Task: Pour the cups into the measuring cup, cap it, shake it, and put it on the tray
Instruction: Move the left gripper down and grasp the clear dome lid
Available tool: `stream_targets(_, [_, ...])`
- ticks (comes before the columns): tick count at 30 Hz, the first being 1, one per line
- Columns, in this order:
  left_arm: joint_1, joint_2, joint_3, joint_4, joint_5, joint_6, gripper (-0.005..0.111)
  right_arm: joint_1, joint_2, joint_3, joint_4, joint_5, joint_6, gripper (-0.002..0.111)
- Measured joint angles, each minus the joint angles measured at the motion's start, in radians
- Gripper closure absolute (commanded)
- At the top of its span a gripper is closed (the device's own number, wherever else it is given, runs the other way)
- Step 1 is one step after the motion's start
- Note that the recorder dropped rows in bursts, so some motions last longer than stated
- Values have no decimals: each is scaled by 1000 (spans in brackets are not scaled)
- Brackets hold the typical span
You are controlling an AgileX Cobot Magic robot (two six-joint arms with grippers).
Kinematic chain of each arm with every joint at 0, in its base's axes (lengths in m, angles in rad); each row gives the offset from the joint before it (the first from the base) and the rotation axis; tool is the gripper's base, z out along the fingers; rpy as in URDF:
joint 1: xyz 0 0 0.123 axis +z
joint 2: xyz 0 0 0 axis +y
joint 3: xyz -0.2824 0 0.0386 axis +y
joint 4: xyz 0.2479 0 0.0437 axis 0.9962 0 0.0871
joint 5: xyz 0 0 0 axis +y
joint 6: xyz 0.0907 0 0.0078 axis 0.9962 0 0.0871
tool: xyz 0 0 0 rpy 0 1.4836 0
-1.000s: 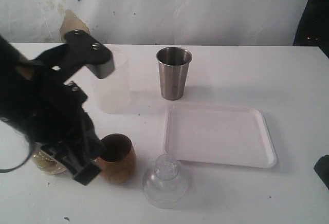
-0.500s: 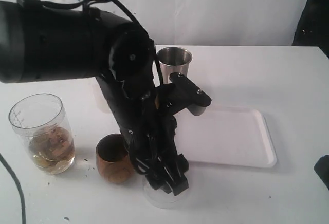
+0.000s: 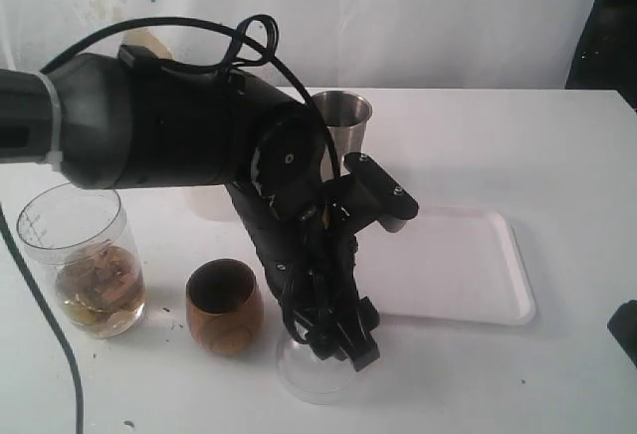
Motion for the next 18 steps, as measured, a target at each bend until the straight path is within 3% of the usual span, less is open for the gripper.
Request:
stream_targets(4, [0,20,0,0,6,-2,36,0,0,0,0,0,0,107])
stream_targets(7, [0,24,0,0,6,-2,43,0,0,0,0,0,0,107])
stream_targets(10, [0,24,0,0,6,-2,63,0,0,0,0,0,0,107])
stream_targets(15, [0,24,0,0,9,-2,106,0,0,0,0,0,0,107])
stream_targets(18, [0,24,-5,0,16,-2,106,0,0,0,0,0,0,107])
